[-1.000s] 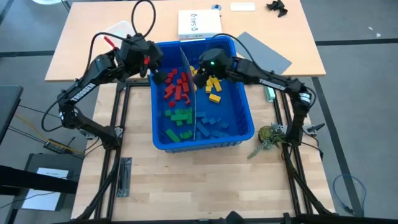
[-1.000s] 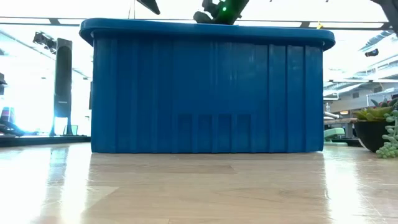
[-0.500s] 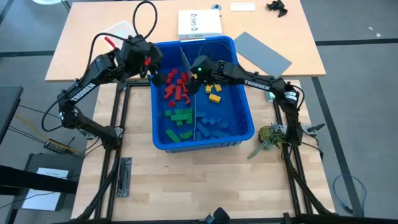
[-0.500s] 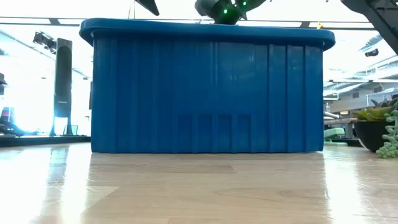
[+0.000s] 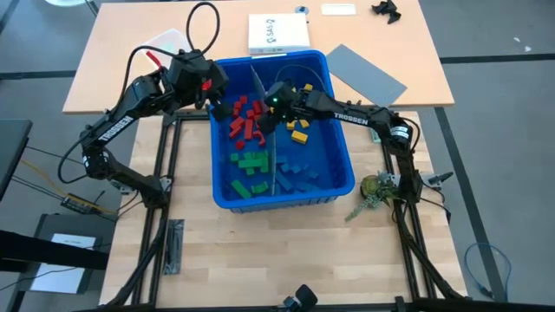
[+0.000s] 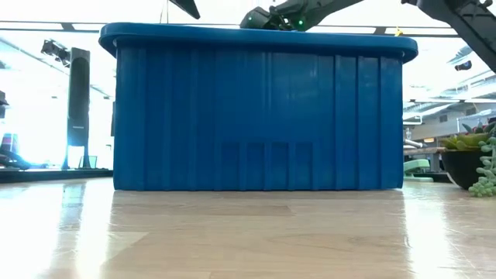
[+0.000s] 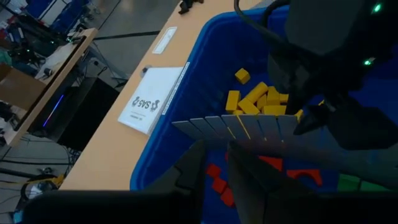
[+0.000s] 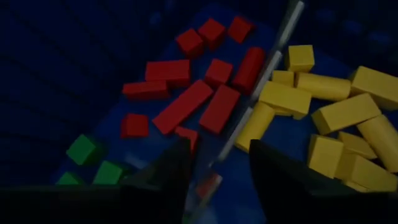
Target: Sort Items/Unsort Items
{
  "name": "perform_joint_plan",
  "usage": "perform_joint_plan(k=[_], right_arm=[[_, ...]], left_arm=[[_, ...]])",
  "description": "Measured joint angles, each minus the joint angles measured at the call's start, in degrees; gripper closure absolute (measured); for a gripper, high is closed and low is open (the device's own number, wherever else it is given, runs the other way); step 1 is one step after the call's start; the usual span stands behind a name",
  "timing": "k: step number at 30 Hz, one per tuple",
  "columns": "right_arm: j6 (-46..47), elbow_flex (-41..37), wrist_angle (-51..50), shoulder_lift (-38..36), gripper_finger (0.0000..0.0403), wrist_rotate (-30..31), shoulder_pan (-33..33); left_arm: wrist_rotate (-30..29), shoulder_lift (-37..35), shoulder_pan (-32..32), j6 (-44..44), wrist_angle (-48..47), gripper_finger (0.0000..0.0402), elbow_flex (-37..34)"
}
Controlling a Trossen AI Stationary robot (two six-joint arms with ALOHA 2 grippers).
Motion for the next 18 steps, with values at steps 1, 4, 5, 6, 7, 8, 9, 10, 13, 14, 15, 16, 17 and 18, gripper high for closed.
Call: perform_joint_plan(k=[1, 4, 5, 6, 7, 8, 9, 10, 13, 14, 15, 16, 17, 18], right_arm=[[-0.1, -0.1, 0.0, 0.0, 0.0249, 0.0, 0.0], [-0.5, -0.4, 0.5, -0.1, 0.0294, 0.0, 0.0], [-0.9, -0.4, 0.7, -0.1, 0.0312, 0.0, 0.0], [-1.2, -0.4, 0.9, -0.1, 0.0332, -0.1, 0.0], [-1.6, -0.5, 1.2, -0.1, 0.0353, 0.0, 0.1], [-1.9, -0.5, 1.4, -0.1, 0.0372, 0.0, 0.0], [-1.9, -0.5, 1.3, -0.1, 0.0386, 0.0, 0.0], [-1.9, -0.5, 1.6, -0.1, 0.0391, 0.0, 0.0], [-1.2, 0.2, 0.5, -0.1, 0.0383, 0.0, 0.1], [-1.2, 0.6, 0.2, -0.1, 0.0382, 0.0, 0.0], [-1.2, 1.1, 0.0, -0.1, 0.0383, 0.0, 0.0], [-1.3, 1.6, -0.2, -0.1, 0.0386, 0.0, 0.0], [-1.4, 2.2, -0.5, -0.1, 0.039, 0.0, 0.0], [-1.5, 2.6, -0.7, -0.2, 0.0394, 0.0, 0.1]], left_arm=[[0.1, 0.0, 0.0, 0.0, 0.0, 0.0328, 0.0], [0.3, 0.0, 0.0, 0.0, 0.0, 0.0328, 0.0], [0.3, 0.0, 0.0, 0.0, 0.0, 0.0328, 0.0], [0.5, 0.0, 0.0, 0.0, 0.0, 0.0328, 0.0], [0.8, 0.0, 0.0, 0.0, 0.0, 0.0328, 0.0], [1.0, 0.0, 0.0, -0.3, 0.0, 0.0328, 0.0], [1.2, 0.0, 0.0, -0.4, 0.0, 0.0328, 0.0], [1.3, 0.0, 0.0, -0.4, 0.0, 0.0328, 0.0], [1.3, 0.0, 0.0, -0.6, 0.0, 0.0328, 0.0], [1.4, 0.0, 0.0, -0.6, 0.0, 0.0328, 0.0], [1.3, 0.0, 0.0, -0.6, 0.0, 0.0328, 0.0], [1.3, 0.0, 0.0, -0.6, -0.1, 0.0328, 0.0], [1.3, 0.0, 0.0, -0.6, -0.1, 0.0328, 0.0], [1.3, 0.0, 0.0, -0.6, 0.0, 0.0328, 0.0]])
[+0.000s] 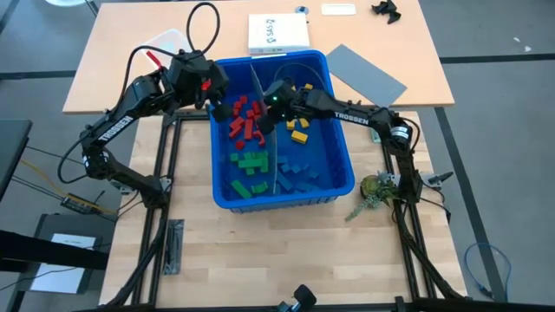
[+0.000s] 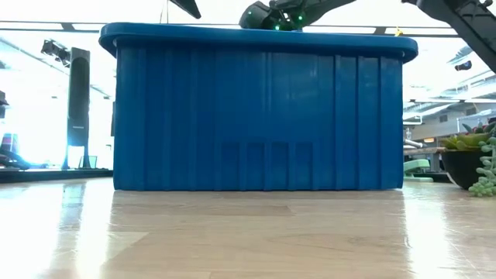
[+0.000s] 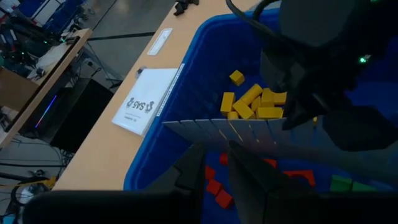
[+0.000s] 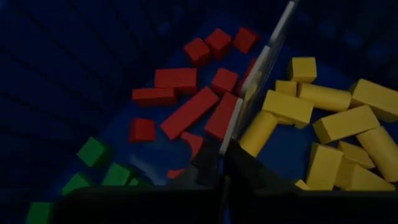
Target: Sort Items/Unsort Items
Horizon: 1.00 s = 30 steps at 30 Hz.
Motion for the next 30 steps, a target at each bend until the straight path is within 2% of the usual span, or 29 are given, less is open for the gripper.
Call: perform_joint_plan(k=[12, 24, 30], right_arm=[[-1.3, 9.5, -5.4, -0.9, 0.0392, -0.2, 0.1], [-7.1, 23.0, -12.6, -1.0, 0.039, 0.6, -0.5], [-9.2, 22.2, -12.1, -6.0, 0.0387, 0.9, -3.0]], left_arm=[[0.0, 0.0, 0.0, 0.0, 0.0, 0.0328, 0.0], [0.0, 0.0, 0.0, 0.0, 0.0, 0.0328, 0.0], [0.0, 0.0, 0.0, 0.0, 0.1, 0.0328, 0.0]])
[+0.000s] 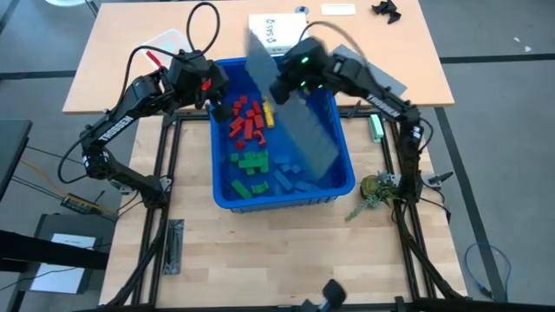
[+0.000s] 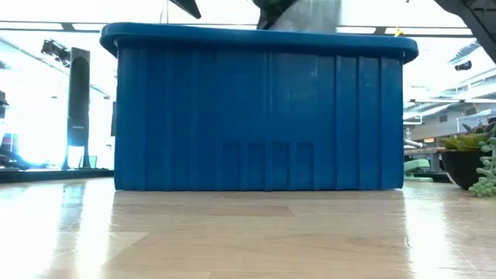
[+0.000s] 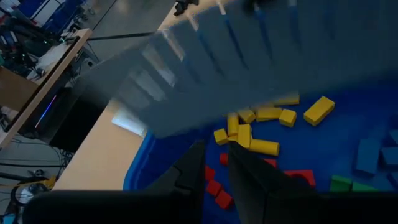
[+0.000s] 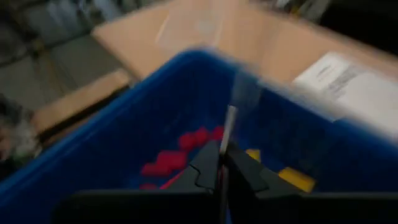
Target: Sort Items/Unsort Items
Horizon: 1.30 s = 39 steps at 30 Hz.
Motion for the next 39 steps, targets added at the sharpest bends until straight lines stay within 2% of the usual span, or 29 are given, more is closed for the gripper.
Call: perform_joint_plan(k=[9, 19, 23, 29, 35, 39], right_arm=[[-5.6, 0.0, 0.7, -7.3, 0.0394, -0.2, -5.7], [-16.6, 0.0, 0.7, -13.5, 0.0395, 11.4, -13.5], [-22.5, 0.0, -0.3, -13.7, 0.0395, 13.5, -18.3], [-27.0, -1.2, -3.1, -12.2, 0.0395, 12.6, -26.0], [-32.1, -3.3, -2.9, -10.0, 0.0395, 8.9, -33.1], [-31.3, -5.3, -2.4, -8.9, 0.0395, 6.5, -36.0]], left_arm=[[0.0, 0.0, 0.0, -0.4, 0.0, 0.0328, 0.0], [0.0, 0.0, 0.0, -0.3, -0.6, 0.0328, 0.0], [0.0, 0.0, 0.0, 2.2, -0.3, 0.0328, 0.0], [0.0, 0.0, 0.0, 2.8, 0.4, 0.0328, 0.0], [-0.2, 0.0, 0.0, 3.0, 0.5, 0.0328, 0.0], [-0.3, 0.0, 0.0, 3.0, 0.9, 0.0328, 0.0]])
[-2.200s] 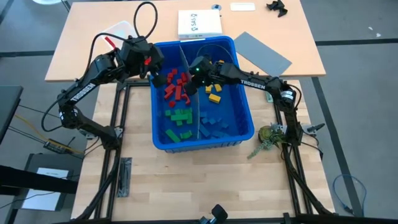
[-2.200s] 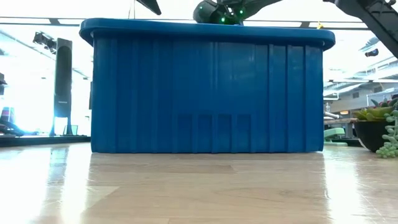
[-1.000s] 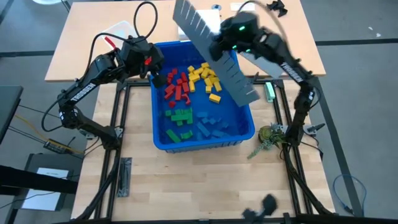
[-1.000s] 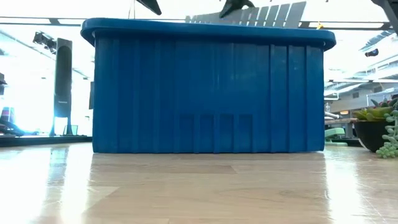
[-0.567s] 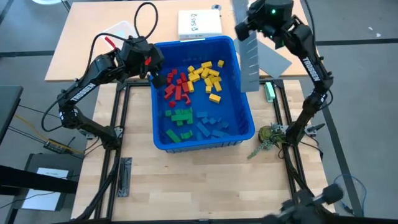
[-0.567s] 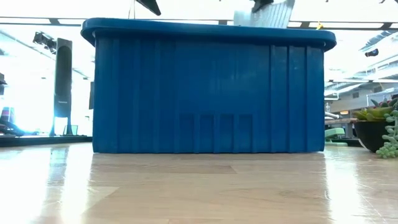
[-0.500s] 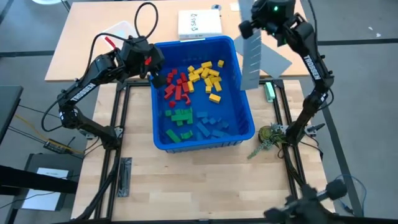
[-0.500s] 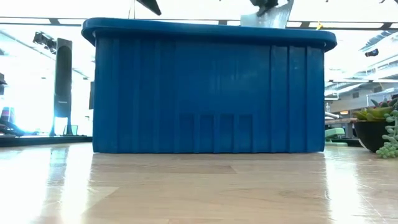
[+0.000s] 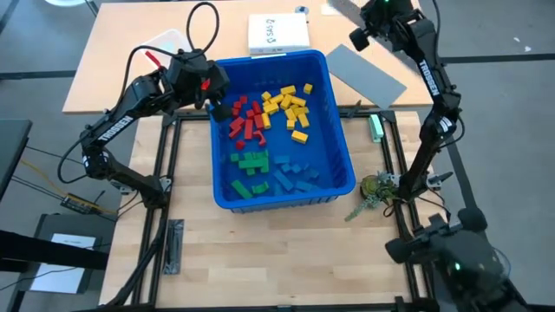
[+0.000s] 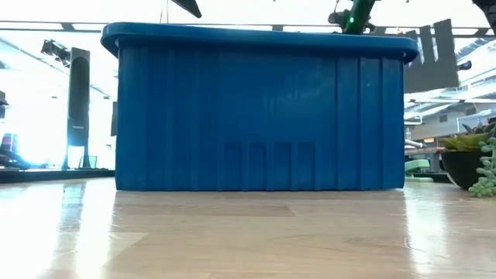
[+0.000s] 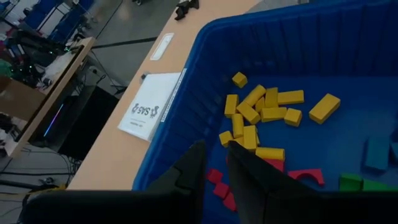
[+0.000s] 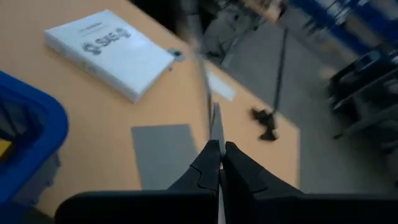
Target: Sort Items/Unsort Items
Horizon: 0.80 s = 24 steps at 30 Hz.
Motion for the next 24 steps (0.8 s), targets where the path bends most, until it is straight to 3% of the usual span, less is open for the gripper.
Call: perform_joint_plan(k=[6, 15, 24], right_arm=[[1.9, -9.4, 5.9, 0.0, 0.0394, -3.3, -2.7], [-0.2, -28.5, 25.0, 0.0, 0.0394, -2.6, -5.4], [-1.9, -42.0, 41.6, 0.0, 0.0394, -4.6, -6.1]], left_arm=[[0.0, 0.0, 0.0, -0.4, 1.1, 0.0328, 0.0], [0.0, 0.0, 0.1, -2.2, 1.9, 0.0328, 0.0], [0.2, 0.2, 0.1, -3.3, 2.5, 0.0328, 0.0]])
